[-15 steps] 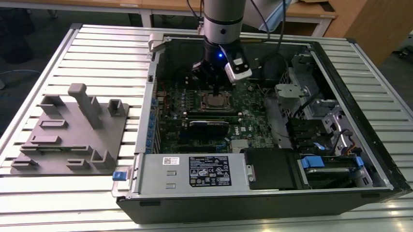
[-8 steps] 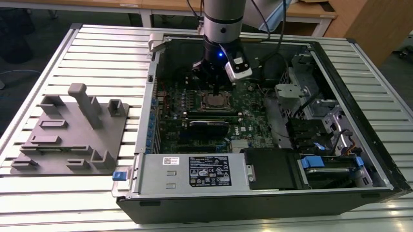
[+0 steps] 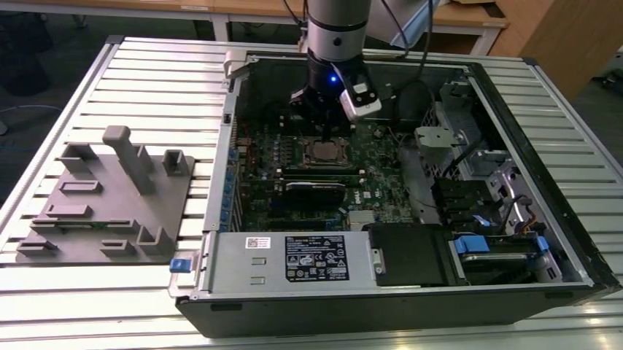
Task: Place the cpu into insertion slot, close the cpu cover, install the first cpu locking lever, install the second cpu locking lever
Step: 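Install the first cpu locking lever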
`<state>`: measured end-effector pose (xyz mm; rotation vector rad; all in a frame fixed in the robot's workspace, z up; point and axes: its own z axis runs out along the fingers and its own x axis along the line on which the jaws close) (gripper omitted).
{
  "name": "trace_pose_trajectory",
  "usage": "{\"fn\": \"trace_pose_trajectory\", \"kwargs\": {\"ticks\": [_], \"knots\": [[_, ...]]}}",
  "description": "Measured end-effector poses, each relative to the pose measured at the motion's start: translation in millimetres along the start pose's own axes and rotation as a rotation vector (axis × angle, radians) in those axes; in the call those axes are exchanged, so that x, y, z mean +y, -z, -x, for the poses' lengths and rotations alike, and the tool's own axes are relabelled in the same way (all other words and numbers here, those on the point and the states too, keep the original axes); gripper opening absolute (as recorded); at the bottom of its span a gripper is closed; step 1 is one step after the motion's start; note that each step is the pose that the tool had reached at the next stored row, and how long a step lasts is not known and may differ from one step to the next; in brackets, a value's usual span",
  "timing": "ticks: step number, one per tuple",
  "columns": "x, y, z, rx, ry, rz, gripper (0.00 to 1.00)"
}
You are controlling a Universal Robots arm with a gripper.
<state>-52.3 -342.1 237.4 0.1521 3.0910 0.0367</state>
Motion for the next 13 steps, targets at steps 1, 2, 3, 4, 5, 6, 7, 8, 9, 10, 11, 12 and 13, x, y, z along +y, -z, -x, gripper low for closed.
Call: {"fn": "trace_pose_trajectory", "kwargs": {"ticks": [1,2,3,4,5,6,7,8,9,10,11,12,13], "knots": [[0.0,1.0,0.0,0.0000,0.000,0.0000,0.10],[0.0,2.0,0.1,0.0000,0.000,0.0001,0.10],[0.1,2.8,0.1,-0.0001,0.000,0.0000,0.10],[0.1,3.0,0.2,-0.0001,0.000,0.0002,0.10],[0.1,3.0,0.2,-0.0002,0.000,0.0004,0.10],[0.1,3.1,0.2,-0.0002,0.000,0.0005,0.10],[0.1,3.4,0.2,-0.0001,0.000,0.0001,0.10],[0.1,3.6,0.2,0.0000,0.000,0.0001,0.10],[0.1,3.7,0.2,0.0000,0.000,0.0001,0.10],[0.1,3.7,0.2,-0.0001,0.000,0.0001,0.10],[0.1,3.8,0.2,-0.0001,0.000,0.0001,0.10],[0.1,3.8,0.1,0.0000,0.000,0.0001,0.10],[0.1,3.8,-0.3,0.0000,0.000,0.0000,0.10]]}}
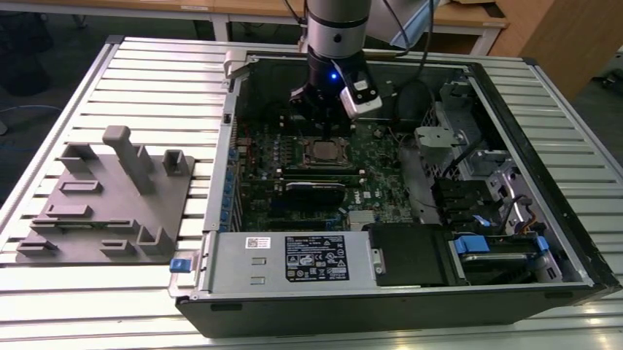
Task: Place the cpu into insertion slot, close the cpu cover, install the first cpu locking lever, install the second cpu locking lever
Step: 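Install the first cpu locking lever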
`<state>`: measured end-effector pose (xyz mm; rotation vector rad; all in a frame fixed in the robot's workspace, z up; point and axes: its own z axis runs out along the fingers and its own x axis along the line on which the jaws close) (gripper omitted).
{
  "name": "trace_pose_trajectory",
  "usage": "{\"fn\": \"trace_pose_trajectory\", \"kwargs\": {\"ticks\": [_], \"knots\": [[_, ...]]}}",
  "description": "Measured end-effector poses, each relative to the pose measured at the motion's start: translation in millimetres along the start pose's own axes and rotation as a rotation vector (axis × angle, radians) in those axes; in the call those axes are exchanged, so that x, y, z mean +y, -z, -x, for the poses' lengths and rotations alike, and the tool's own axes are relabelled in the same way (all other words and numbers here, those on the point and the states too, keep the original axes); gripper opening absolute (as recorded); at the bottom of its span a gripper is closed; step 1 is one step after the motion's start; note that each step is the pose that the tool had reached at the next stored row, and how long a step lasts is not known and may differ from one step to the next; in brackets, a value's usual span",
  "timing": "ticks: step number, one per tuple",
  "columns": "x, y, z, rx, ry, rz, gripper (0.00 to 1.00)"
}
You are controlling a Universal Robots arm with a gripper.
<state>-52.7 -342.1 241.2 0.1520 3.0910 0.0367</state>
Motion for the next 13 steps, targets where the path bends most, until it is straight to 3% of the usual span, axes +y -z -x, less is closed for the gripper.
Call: {"fn": "trace_pose_trajectory", "kwargs": {"ticks": [13], "knots": [[0.0,2.0,-0.5,-0.0001,0.000,0.0002,0.10]]}}
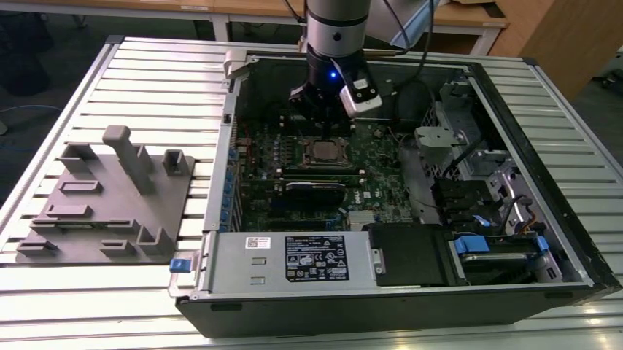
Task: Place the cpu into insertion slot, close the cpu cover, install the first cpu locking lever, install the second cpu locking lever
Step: 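Install the first cpu locking lever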
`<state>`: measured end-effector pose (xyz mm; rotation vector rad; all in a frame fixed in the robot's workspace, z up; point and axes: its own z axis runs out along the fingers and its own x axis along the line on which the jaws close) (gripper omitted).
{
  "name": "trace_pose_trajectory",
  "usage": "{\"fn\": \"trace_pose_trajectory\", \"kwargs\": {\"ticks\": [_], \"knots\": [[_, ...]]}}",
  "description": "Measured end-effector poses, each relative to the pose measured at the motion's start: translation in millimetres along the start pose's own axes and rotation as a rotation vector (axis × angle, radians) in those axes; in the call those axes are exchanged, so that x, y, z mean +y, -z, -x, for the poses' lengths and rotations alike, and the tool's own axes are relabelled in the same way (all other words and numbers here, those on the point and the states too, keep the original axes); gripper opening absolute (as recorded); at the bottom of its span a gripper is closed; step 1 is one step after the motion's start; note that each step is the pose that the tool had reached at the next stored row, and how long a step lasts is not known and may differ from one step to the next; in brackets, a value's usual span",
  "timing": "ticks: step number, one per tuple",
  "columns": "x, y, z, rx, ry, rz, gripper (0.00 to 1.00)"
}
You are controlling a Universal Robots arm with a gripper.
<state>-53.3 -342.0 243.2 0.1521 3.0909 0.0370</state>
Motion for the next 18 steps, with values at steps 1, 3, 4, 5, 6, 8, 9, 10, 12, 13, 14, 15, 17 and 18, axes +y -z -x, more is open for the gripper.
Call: {"fn": "trace_pose_trajectory", "kwargs": {"ticks": [1,3,4,5,6,8,9,10,12,13,14,15,17,18], "knots": [[0.0,0.1,0.0,0.0000,0.000,0.0000,0.10],[0.0,0.1,0.0,0.0000,0.000,-0.0001,0.10],[0.0,0.2,-0.1,0.0001,0.000,-0.0001,0.10],[0.0,0.2,-0.4,0.0000,0.000,-0.0002,0.10],[-0.1,0.2,-0.9,0.0000,0.000,-0.0002,0.10],[-0.2,0.2,-2.2,0.0000,0.000,-0.0002,0.10],[-0.3,0.2,-2.9,0.0000,0.000,-0.0002,0.10],[-0.3,0.2,-3.3,0.0000,0.000,-0.0002,0.10],[-0.3,0.2,-3.3,0.0001,0.000,-0.0001,0.10],[-0.3,0.2,-3.3,0.0001,0.000,-0.0001,0.10],[-0.3,0.2,-3.3,0.0000,0.000,-0.0001,0.10],[-0.4,0.5,-3.3,0.0001,0.000,-0.0002,0.10],[-0.3,1.4,-3.3,0.0001,0.000,-0.0002,0.10],[-0.3,1.8,-3.3,0.0000,0.000,-0.0001,0.10]]}}
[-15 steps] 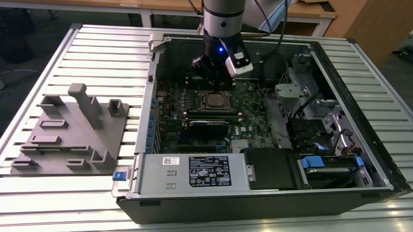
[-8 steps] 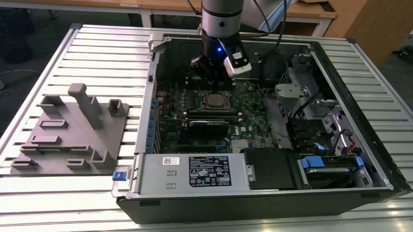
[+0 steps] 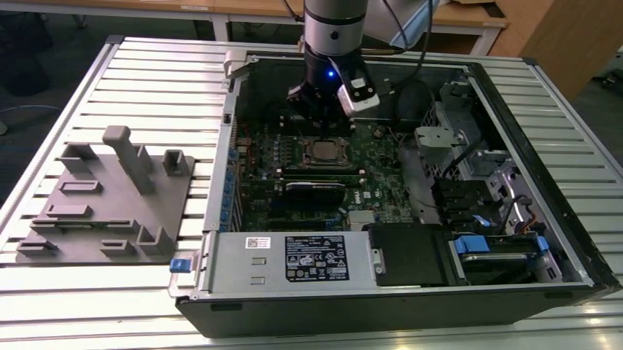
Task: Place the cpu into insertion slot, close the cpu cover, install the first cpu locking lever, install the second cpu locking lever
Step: 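Install the first cpu locking lever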
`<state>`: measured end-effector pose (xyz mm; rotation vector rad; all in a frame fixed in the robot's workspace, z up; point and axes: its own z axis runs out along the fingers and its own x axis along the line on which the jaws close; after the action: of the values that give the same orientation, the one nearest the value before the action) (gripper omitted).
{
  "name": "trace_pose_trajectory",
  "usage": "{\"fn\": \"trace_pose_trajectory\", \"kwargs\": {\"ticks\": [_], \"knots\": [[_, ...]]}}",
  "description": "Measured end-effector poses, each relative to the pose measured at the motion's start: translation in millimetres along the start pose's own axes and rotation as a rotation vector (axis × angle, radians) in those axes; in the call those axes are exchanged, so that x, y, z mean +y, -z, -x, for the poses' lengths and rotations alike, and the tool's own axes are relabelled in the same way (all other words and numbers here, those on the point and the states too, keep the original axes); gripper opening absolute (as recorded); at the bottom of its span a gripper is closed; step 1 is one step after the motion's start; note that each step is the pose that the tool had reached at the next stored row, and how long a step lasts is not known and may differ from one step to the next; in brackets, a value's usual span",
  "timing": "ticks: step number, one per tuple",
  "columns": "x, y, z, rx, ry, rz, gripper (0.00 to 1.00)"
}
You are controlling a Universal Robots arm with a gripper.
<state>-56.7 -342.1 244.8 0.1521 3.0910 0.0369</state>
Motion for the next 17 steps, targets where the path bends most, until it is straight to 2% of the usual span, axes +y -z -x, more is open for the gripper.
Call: {"fn": "trace_pose_trajectory", "kwargs": {"ticks": [3,4,5,11,17], "knots": [[0.0,0.2,0.0,-0.0002,0.000,0.0003,0.10],[0.1,5.0,0.2,0.0000,0.000,0.0000,0.10],[0.2,6.4,0.3,0.0000,0.000,0.0000,0.10],[0.2,8.3,0.4,0.0000,0.000,-0.0001,0.10],[0.4,13.4,0.6,0.0000,0.000,0.0000,0.10]]}}
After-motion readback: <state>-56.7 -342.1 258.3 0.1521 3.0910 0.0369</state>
